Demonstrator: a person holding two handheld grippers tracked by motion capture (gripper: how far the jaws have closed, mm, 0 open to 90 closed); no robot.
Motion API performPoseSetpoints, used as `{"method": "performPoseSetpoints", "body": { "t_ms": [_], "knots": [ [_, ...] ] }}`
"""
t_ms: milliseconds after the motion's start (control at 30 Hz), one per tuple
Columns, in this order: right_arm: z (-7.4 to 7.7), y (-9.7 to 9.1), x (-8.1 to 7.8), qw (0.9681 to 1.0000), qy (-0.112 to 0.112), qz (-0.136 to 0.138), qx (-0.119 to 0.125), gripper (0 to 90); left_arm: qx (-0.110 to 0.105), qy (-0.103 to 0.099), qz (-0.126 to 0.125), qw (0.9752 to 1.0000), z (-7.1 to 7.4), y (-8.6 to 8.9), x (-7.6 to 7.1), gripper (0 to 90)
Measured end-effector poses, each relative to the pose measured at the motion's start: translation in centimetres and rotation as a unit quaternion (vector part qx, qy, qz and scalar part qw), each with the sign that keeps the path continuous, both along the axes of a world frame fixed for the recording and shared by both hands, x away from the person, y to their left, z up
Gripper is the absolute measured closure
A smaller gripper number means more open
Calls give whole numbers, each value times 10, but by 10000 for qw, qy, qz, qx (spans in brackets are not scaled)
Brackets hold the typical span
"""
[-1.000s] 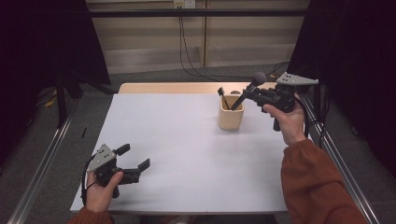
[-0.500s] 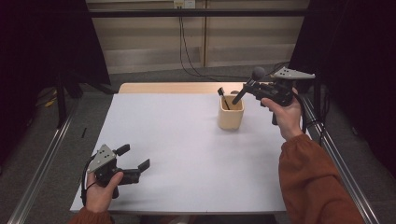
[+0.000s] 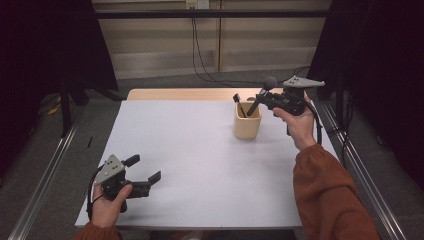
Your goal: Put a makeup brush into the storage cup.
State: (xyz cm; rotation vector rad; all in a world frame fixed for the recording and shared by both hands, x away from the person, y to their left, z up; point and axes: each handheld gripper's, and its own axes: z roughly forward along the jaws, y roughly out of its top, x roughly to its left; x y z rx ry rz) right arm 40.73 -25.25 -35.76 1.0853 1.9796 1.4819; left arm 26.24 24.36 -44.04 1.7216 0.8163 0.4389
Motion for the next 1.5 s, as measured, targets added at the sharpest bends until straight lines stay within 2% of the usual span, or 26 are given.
{"method": "performPoseSetpoints", "body": {
  "t_ms": [600, 767, 1500],
  "knots": [
    [-22, 3, 6, 9997, 226, 7, -71, 713, 14, -7, 23, 10000, 0, 1, 0, 28],
    [-29, 5, 6, 9995, 298, 15, -76, 713, 92, -33, 7, 10000, 0, 1, 0, 28],
    [-49, 7, 5, 9989, 458, -5, 49, 712, -34, 4, 34, 10000, 0, 2, 0, 28]
  ]
}}
